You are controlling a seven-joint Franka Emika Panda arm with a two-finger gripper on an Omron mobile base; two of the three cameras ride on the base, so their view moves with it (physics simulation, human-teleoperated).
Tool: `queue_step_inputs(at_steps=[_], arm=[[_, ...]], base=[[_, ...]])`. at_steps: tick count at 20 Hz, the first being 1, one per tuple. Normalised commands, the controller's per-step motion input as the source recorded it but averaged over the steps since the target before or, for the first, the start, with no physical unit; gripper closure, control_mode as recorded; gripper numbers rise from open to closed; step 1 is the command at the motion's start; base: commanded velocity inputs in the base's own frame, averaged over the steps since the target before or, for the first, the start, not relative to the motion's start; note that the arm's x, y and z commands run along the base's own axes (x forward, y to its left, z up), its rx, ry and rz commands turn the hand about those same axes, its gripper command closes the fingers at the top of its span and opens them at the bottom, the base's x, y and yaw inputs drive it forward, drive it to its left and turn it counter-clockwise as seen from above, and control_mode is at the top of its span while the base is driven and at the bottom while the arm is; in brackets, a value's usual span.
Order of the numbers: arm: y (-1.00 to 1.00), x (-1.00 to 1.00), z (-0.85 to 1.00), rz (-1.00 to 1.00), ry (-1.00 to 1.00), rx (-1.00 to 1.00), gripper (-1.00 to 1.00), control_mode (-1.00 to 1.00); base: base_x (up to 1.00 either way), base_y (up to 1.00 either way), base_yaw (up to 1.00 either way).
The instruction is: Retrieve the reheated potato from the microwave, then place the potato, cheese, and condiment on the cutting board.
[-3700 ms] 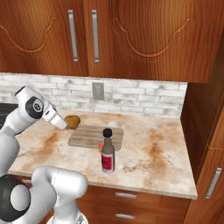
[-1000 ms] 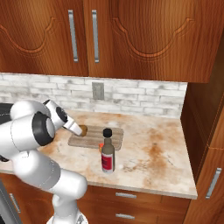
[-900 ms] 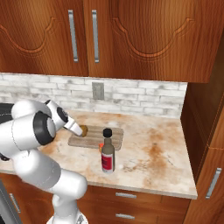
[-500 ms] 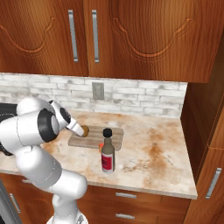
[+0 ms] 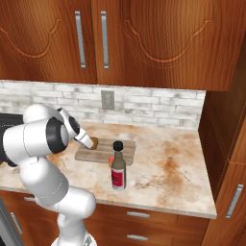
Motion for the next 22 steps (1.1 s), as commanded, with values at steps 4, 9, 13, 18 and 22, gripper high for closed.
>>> queue_step_inputs(at_steps=[4, 9, 13, 18, 22], arm=[[-0.03, -0.12, -0.25, 0.00, 0.00, 0.01, -1.00, -1.00], [-0.02, -0.16, -0.08, -0.01, -0.01, 0.00, -1.00, -1.00], [0.00, -0.07, 0.00, -0.05, 0.00, 0.02, -1.00, -1.00], [0.00, -0.10, 0.02, -0.05, 0.04, 0.03, -1.00, -1.00], [0.01, -0.13, 0.11, -0.02, 0.04, 0.01, -1.00, -1.00]], base=[[0.00, 0.00, 0.00], [0.00, 0.00, 0.00], [0.00, 0.00, 0.00], [0.00, 0.00, 0.00], [0.00, 0.00, 0.00]])
